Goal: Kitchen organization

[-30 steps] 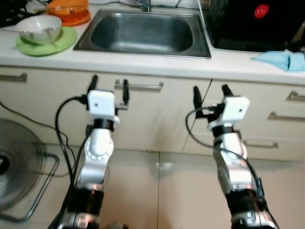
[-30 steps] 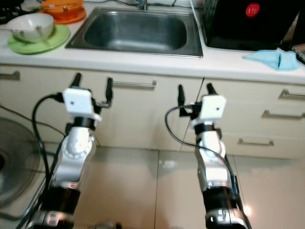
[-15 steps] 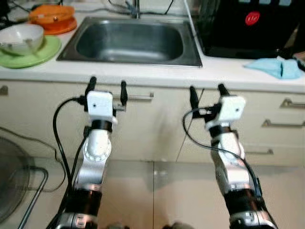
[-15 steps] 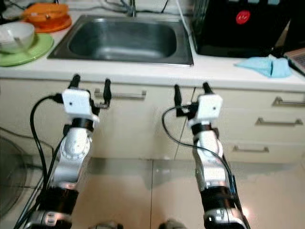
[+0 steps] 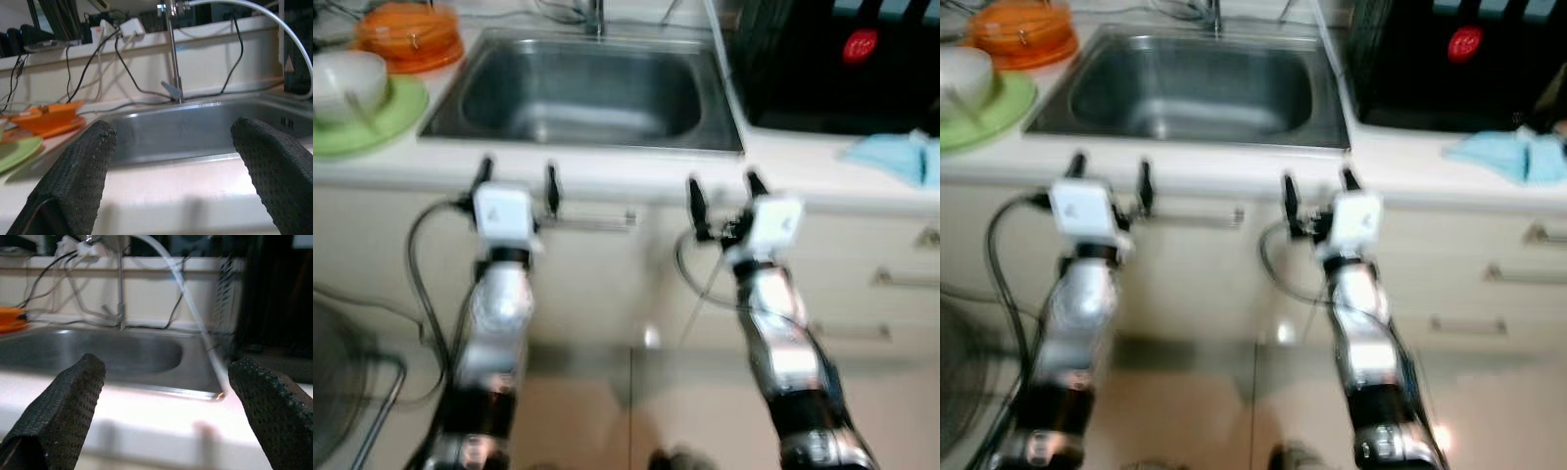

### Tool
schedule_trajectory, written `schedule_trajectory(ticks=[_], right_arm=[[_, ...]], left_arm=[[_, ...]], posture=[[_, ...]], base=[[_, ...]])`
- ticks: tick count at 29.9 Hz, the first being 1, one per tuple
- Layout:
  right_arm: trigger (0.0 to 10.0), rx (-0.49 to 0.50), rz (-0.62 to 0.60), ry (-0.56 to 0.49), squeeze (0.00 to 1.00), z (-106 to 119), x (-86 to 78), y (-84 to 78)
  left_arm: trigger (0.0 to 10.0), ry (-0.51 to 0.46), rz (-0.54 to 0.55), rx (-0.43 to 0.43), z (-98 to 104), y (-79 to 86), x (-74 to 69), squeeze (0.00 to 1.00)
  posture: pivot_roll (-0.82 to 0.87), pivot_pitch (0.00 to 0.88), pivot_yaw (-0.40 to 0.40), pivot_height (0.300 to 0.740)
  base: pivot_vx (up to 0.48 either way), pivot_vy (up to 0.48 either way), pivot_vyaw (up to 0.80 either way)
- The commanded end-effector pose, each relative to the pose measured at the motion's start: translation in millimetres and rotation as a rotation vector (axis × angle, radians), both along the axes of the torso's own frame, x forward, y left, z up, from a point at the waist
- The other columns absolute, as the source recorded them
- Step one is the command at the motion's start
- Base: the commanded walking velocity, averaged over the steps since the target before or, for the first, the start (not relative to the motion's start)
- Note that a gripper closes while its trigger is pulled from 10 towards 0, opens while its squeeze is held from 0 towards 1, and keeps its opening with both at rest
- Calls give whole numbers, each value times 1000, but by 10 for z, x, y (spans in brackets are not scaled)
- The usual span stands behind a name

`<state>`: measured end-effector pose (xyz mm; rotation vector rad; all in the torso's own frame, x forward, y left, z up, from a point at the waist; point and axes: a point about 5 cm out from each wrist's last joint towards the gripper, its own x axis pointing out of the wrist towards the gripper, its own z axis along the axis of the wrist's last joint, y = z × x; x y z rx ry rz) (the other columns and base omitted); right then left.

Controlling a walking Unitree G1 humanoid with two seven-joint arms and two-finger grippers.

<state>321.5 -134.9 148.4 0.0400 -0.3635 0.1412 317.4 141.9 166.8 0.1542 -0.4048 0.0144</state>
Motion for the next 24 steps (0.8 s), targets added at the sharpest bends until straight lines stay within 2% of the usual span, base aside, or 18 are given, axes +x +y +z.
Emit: schedule_trajectory(ticks=[1,20,24], right_arm=[[10000,8,25,-6,0,30,4,81],[10000,8,29,-5,0,21,2,82],[10000,9,28,-5,0,19,0,79]], left_arm=[[10000,-2,24,5,13,74,3,0],[10000,9,3,10,5,48,12,0],[10000,25,-8,32,-26,5,16,0]], posture=[[37,108,-31,740],[36,108,-30,740],[34,107,-29,740]], base=[[405,0,0],[402,0,0],[0,0,0]])
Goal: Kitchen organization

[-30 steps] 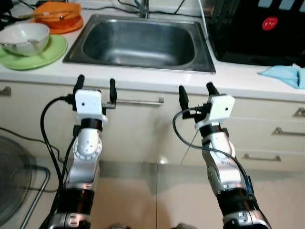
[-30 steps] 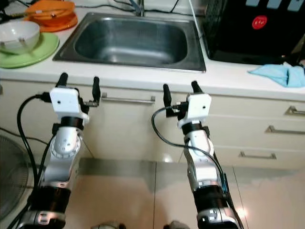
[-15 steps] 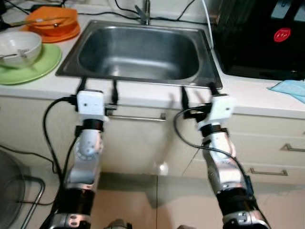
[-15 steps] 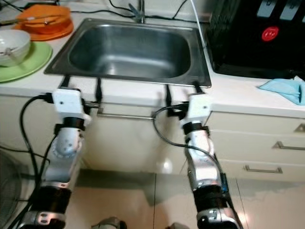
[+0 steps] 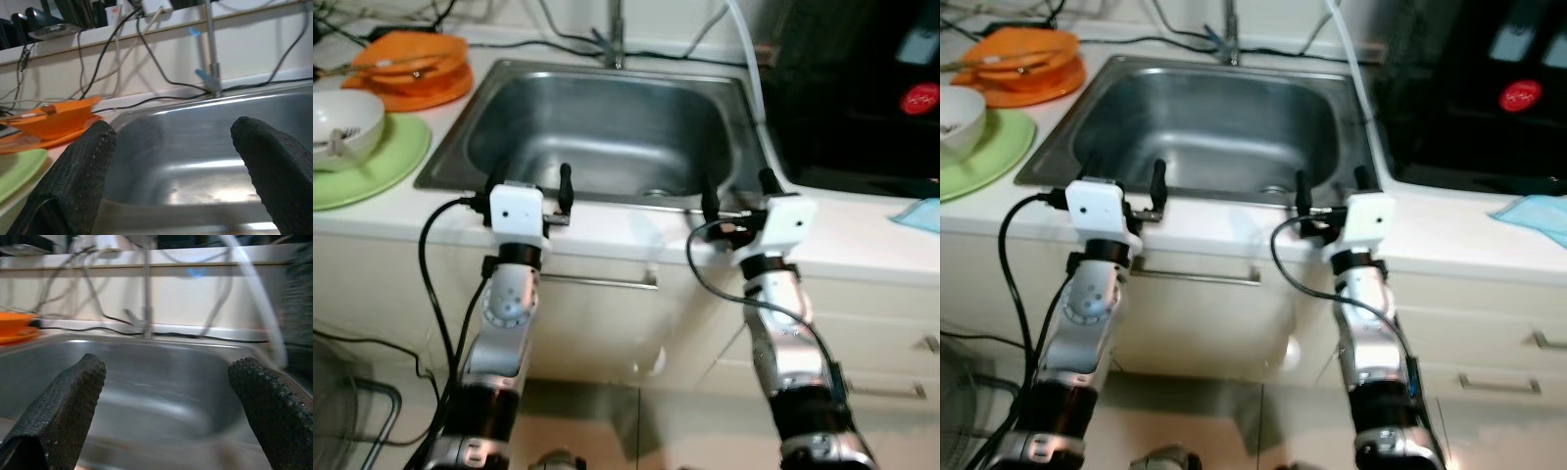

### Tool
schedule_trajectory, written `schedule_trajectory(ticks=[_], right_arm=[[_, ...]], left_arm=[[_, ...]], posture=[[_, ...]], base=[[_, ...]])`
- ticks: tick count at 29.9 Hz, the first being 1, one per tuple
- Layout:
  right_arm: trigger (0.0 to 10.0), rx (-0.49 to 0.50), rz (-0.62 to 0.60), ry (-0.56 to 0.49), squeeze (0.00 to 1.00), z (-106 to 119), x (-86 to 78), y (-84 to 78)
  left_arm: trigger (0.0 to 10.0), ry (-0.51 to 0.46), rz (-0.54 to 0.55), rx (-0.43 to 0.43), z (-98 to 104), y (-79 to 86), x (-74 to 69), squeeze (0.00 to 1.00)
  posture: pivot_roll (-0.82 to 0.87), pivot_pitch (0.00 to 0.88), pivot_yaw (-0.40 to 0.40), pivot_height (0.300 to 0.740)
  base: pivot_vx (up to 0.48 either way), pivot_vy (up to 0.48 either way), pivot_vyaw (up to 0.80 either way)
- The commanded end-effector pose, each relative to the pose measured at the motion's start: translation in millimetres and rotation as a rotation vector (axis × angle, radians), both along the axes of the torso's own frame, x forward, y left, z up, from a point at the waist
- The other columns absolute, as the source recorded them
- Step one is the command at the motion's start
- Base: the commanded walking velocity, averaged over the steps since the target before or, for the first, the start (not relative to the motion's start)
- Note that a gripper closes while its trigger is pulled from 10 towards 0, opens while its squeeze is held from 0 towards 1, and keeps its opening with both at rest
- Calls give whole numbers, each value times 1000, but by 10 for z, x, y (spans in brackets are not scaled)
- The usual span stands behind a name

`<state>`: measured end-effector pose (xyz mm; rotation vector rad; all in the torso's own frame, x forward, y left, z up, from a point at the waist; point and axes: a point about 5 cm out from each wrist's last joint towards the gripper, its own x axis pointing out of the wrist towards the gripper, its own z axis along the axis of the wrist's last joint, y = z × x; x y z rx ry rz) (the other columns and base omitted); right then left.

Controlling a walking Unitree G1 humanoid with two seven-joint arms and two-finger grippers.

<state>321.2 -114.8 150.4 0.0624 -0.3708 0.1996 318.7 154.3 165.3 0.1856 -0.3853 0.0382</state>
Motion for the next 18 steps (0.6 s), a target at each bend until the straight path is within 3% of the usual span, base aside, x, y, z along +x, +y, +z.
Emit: schedule_trajectory(ticks=[1,7,18], right_arm=[[10000,-4,-34,3,0,0,4,-123],[10000,-4,-34,4,0,-2,4,-123],[10000,5,-33,15,0,-14,1,-124]], left_arm=[[10000,14,-44,4,-17,-128,4,0],[10000,21,-44,-14,-16,-119,8,0],[10000,32,-44,-12,-22,-120,10,0]], posture=[[34,109,-30,740],[36,109,-30,740],[34,110,-29,740]], base=[[0,0,0],[0,0,0],[0,385,-61]])
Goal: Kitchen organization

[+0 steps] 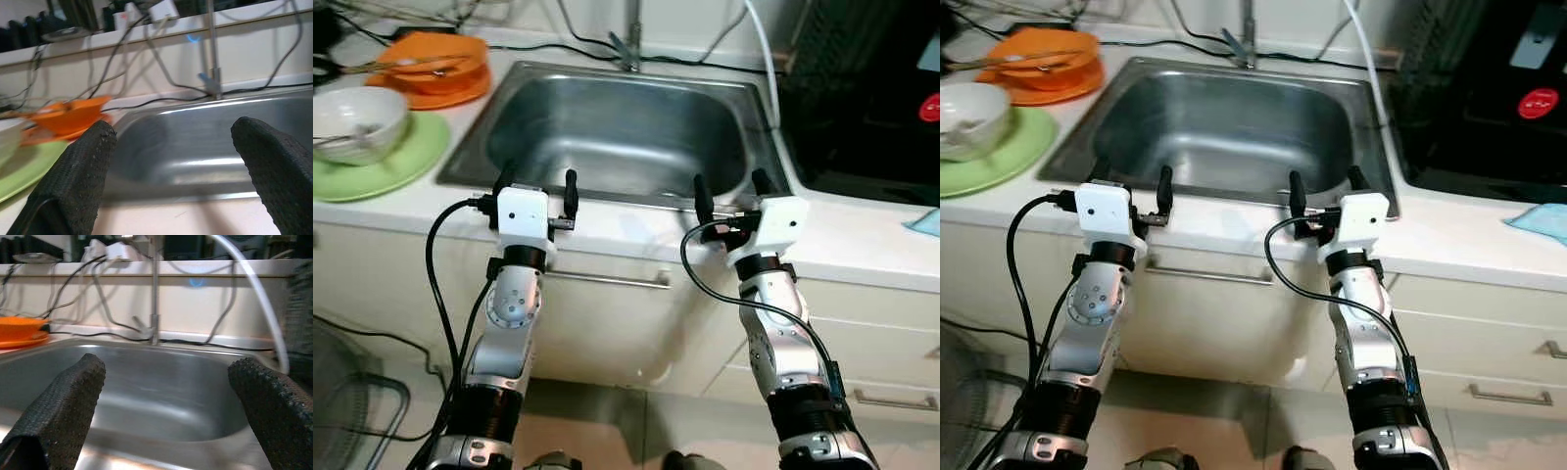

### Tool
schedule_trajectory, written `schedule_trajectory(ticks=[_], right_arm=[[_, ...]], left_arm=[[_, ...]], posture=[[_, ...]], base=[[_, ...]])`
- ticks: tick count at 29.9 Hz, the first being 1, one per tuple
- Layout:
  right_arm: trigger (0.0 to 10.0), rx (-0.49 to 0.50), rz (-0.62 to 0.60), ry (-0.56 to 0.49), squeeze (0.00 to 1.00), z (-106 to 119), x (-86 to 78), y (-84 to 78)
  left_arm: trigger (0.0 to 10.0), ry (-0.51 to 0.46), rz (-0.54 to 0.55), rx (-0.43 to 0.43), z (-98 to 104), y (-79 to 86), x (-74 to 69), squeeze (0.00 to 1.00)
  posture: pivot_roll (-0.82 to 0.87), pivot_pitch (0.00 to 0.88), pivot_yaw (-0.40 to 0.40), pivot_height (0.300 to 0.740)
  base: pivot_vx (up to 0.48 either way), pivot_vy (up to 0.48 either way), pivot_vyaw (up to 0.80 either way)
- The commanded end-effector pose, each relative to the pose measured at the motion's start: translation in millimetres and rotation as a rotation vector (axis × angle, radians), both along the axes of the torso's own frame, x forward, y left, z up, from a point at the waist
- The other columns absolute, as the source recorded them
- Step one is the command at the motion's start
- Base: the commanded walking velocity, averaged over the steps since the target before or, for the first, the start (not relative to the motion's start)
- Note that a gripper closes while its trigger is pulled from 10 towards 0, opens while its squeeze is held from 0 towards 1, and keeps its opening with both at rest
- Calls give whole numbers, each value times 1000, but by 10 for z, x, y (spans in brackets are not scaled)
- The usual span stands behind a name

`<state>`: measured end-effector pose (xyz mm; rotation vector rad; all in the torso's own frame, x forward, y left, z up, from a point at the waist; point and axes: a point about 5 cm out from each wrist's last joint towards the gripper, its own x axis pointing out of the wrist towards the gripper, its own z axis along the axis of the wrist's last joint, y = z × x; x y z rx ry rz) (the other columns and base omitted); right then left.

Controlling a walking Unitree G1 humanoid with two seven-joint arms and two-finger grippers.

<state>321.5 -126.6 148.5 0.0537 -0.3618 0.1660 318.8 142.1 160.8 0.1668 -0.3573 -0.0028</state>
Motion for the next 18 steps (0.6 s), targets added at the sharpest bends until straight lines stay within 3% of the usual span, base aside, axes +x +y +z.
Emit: schedule_trajectory(ticks=[1,4,14,18], right_arm=[[10000,9,1,12,0,-1,1,-6],[10000,7,1,11,0,-1,1,-6],[10000,-1,0,22,0,-17,2,0],[10000,1,1,31,0,-22,10,-3]], left_arm=[[10000,1,-3,-1,22,2,10,0],[10000,3,-3,0,21,3,9,0],[10000,7,-1,2,17,9,11,0],[10000,7,0,2,18,7,13,0]], posture=[[34,110,-29,740],[35,111,-29,740],[34,111,-28,740],[34,111,-28,740]], base=[[0,409,-800],[0,405,-731],[0,408,0],[0,411,-800]])
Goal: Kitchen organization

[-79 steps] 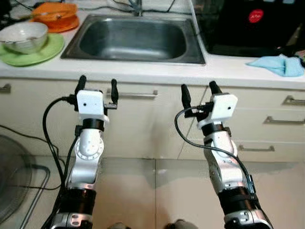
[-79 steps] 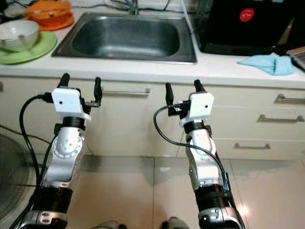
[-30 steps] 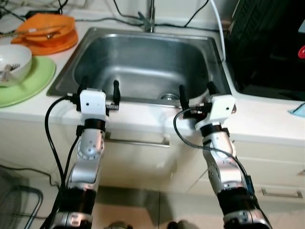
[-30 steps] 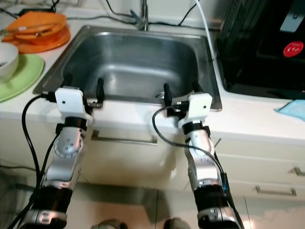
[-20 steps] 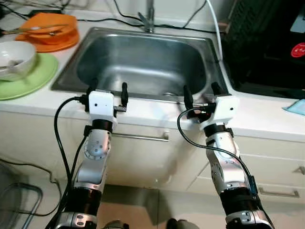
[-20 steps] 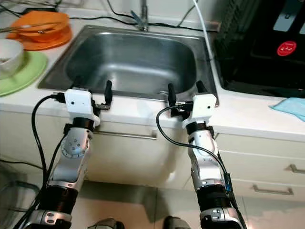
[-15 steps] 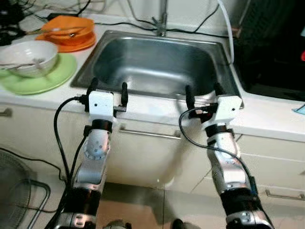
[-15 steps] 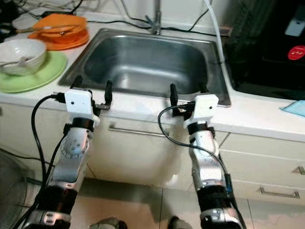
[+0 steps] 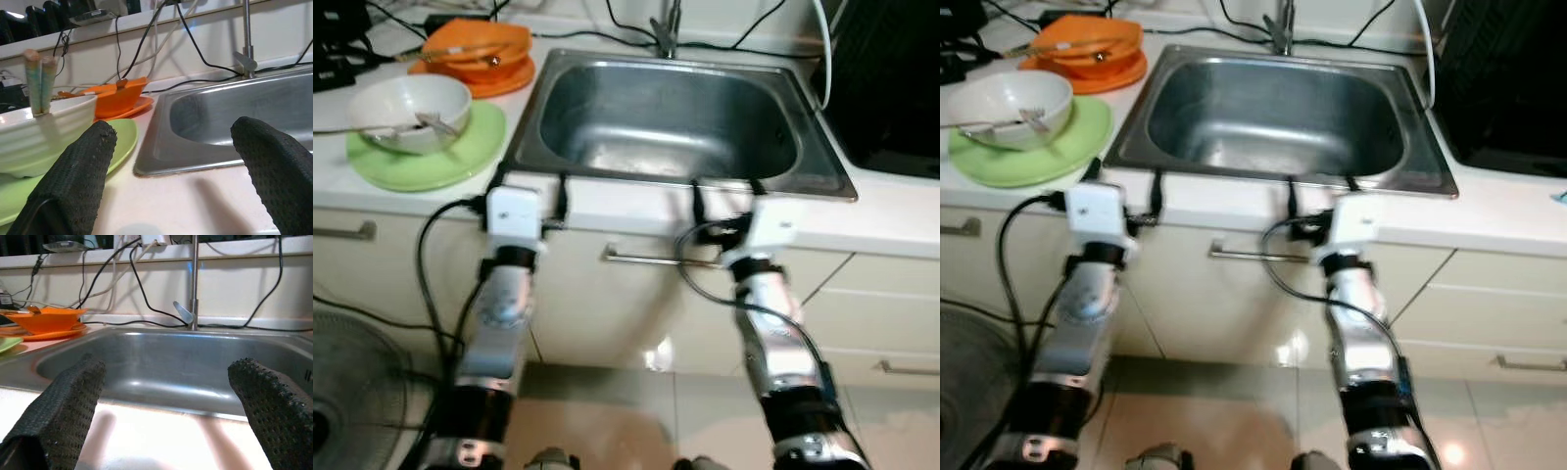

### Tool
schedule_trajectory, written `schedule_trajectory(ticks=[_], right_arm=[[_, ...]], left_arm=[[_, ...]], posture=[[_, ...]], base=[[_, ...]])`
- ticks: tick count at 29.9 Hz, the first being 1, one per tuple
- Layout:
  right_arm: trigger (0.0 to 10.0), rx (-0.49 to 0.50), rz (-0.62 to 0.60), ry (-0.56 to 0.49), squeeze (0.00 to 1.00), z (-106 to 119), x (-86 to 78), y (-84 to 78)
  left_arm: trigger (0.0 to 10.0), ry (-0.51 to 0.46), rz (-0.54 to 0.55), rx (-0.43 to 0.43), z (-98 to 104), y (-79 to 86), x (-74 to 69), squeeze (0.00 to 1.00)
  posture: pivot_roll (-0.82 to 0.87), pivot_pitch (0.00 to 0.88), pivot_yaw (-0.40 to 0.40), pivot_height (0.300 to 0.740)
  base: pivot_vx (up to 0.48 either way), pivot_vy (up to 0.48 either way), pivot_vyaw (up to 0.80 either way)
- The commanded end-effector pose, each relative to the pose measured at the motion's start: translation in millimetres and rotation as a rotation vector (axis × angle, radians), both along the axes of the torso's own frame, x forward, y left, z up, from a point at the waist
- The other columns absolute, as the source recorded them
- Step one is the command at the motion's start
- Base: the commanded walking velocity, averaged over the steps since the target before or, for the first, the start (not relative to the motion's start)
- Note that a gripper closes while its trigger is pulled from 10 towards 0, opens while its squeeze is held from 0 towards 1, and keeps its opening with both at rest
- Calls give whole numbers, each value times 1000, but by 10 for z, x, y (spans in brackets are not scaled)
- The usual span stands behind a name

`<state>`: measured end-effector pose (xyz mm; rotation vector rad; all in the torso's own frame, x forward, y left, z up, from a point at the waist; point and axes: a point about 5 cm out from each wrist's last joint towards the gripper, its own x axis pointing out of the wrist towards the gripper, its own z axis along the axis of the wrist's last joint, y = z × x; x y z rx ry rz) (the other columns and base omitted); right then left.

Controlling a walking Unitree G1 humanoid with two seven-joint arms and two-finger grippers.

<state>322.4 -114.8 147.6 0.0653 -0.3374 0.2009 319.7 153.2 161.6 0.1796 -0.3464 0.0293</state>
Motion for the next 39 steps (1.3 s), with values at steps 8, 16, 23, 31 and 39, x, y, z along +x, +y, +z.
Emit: schedule_trajectory(ticks=[8,16,23,31,39], right_arm=[[10000,-8,-34,-3,0,-3,-4,-117],[10000,-7,-35,-1,0,-9,-6,-118],[10000,-10,-39,-3,0,-8,-6,-114],[10000,-15,-37,-5,0,-13,-9,-109],[10000,-13,-33,-7,0,-5,-7,-106]], left_arm=[[10000,-1,-32,-3,14,-104,5,0],[10000,-4,-46,20,6,-139,-1,0],[10000,-8,-51,23,14,-142,-3,0],[10000,-23,-53,26,30,-155,-11,0],[10000,-85,-65,142,142,-200,-19,0]], posture=[[35,110,-30,740],[34,110,-27,740],[36,111,-27,740],[35,108,-26,740],[38,108,-29,740]], base=[[0,412,-100],[0,103,0],[0,0,0],[0,0,0],[0,0,0]])
